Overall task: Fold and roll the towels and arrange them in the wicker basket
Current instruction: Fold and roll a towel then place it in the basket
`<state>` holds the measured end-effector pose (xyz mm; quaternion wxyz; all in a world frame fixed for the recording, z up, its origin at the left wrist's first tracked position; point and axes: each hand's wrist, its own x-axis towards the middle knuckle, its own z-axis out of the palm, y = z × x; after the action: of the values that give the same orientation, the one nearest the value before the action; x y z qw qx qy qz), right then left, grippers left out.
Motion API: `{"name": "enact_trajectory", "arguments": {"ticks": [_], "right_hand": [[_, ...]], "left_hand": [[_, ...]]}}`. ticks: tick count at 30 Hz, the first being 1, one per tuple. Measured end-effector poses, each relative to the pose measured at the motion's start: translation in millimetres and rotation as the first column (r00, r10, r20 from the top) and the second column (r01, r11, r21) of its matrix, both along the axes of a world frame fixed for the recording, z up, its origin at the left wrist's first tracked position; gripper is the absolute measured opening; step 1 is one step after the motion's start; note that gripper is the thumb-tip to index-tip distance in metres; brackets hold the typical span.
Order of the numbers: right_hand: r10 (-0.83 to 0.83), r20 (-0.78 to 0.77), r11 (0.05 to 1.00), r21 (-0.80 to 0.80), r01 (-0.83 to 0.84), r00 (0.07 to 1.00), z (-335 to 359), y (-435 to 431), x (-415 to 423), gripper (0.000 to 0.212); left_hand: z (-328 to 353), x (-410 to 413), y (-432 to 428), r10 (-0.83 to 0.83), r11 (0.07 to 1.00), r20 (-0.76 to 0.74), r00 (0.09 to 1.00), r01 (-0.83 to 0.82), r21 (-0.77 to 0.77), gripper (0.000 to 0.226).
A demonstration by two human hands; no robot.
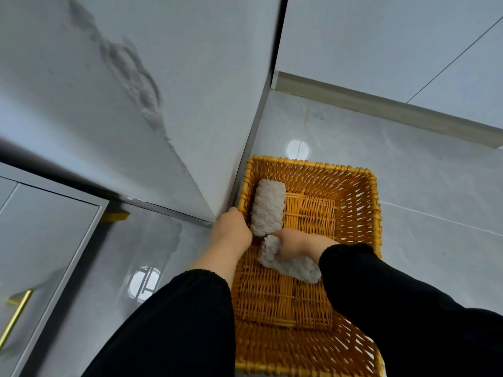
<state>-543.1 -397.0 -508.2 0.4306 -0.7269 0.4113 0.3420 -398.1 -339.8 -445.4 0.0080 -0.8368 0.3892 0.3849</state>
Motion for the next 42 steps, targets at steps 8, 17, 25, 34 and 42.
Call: {"name": "enact_trajectory", "arguments": {"ticks": [8, 17, 25, 34, 42], "right_hand": [[-0.727, -0.017, 0.580, 0.520, 0.627, 0.687, 18, -34, -38, 0.042], [-0.992, 0.121, 0.073, 0.223, 0.972, 0.046, -14, -61, -34, 0.040], [-0.906, 0.308, 0.244, -0.180, 0.953, 0.290, -37, -57, -22, 0.048], [-0.087, 0.042, 0.730, -0.677, 0.093, 0.995, -52, -15, -44, 0.064], [-0.136, 0.092, 0.720, -0.675, 0.162, 0.986, -30, -17, -28, 0.063]], "left_hand": [[-1, -1, -1, 0.018, 1.000, -0.021, 1.000, -0.017, 0.013, 0.024], [-4, -2, -4, 0.011, 0.999, 0.004, 1.000, -0.012, 0.045, 0.026], [-3, -2, -4, 0.008, 0.999, 0.005, 1.000, -0.008, 0.052, 0.026], [-3, -4, -6, 0.019, 0.997, 0.016, 1.000, -0.020, 0.074, 0.027], [12, -8, -4, 0.067, 0.996, -0.043, 0.997, -0.065, 0.060, 0.035]]}}
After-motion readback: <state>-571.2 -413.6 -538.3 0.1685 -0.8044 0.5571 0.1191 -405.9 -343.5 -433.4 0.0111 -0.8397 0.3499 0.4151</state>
